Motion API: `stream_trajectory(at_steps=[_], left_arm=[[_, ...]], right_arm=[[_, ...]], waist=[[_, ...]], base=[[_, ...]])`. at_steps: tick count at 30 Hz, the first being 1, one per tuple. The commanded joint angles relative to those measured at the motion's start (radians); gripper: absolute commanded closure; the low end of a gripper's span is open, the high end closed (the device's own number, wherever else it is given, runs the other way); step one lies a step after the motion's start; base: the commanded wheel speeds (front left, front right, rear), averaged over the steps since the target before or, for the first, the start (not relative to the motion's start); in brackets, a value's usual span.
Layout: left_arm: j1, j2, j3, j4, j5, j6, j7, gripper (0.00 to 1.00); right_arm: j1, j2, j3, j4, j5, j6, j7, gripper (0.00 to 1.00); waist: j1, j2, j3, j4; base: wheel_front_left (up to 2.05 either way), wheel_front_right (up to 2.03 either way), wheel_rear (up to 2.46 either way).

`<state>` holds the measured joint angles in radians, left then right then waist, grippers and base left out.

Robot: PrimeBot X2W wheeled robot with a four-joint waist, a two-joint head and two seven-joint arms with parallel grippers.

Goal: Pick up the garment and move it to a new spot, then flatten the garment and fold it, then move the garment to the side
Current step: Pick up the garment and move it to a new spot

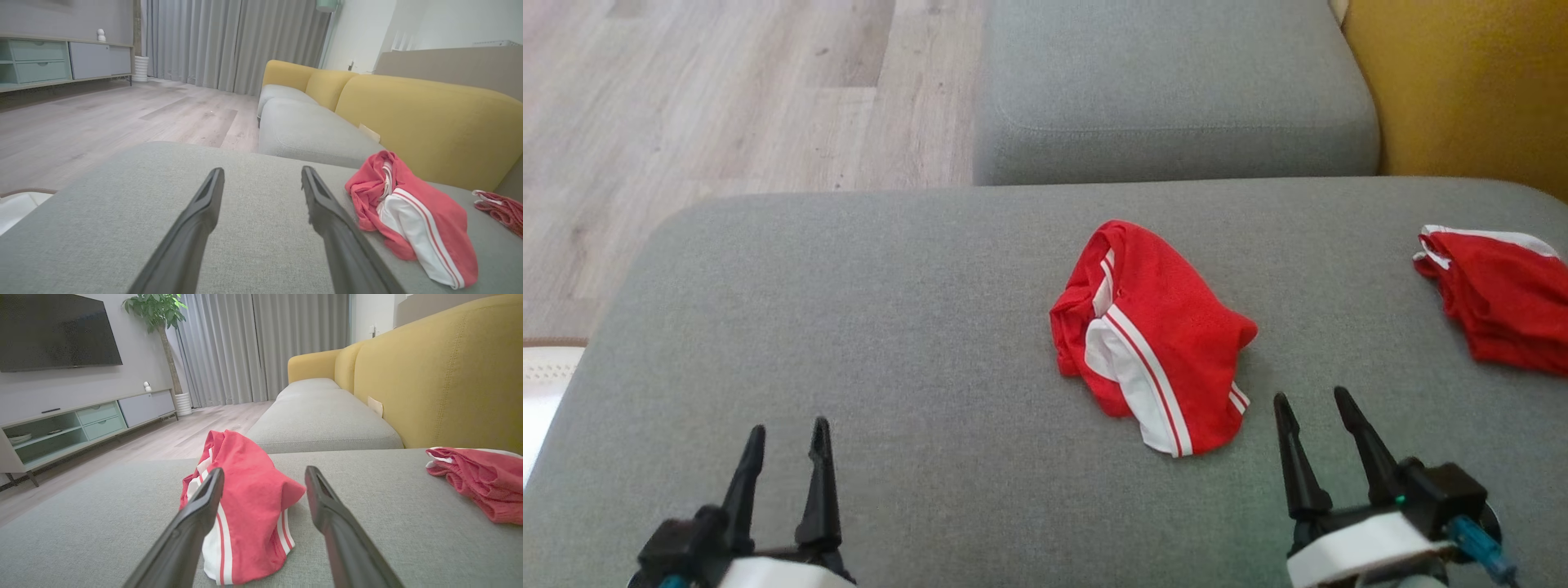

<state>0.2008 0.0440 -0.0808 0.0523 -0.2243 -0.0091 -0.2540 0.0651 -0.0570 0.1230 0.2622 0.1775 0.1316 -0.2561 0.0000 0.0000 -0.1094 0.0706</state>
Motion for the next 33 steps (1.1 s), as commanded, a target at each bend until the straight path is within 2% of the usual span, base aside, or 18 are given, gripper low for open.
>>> stream_trajectory(at_steps=[1, 7, 27, 33], left_arm=[[-0.031, 0.006, 0.036, -0.058, -0.009, 0.010, -0.008, 0.00], [0.034, 0.006, 0.032, -0.116, -0.004, 0.060, -0.008, 0.00], [0.071, 0.006, 0.023, -0.084, 0.033, 0.049, -0.008, 0.00], [0.067, 0.006, 0.018, -0.080, 0.086, 0.047, -0.008, 0.00]], right_arm=[[-0.020, 0.003, 0.016, -0.039, 0.001, -0.001, -0.006, 0.00], [0.016, 0.006, 0.025, -0.043, -0.009, -0.001, -0.006, 0.00], [0.039, 0.007, 0.031, -0.031, 0.010, -0.001, -0.006, 0.00], [0.040, 0.007, 0.031, -0.030, 0.012, -0.001, -0.006, 0.00]], waist=[[0.0000, 0.0000, -0.005, 0.002], [0.0000, 0.0000, -0.026, -0.007], [0.0000, 0.0000, -0.059, -0.028], [0.0000, 0.0000, -0.061, -0.030]], base=[[0.00, 0.00, 0.00], [0.00, 0.00, 0.00], [0.00, 0.00, 0.00], [0.00, 0.00, 0.00]])
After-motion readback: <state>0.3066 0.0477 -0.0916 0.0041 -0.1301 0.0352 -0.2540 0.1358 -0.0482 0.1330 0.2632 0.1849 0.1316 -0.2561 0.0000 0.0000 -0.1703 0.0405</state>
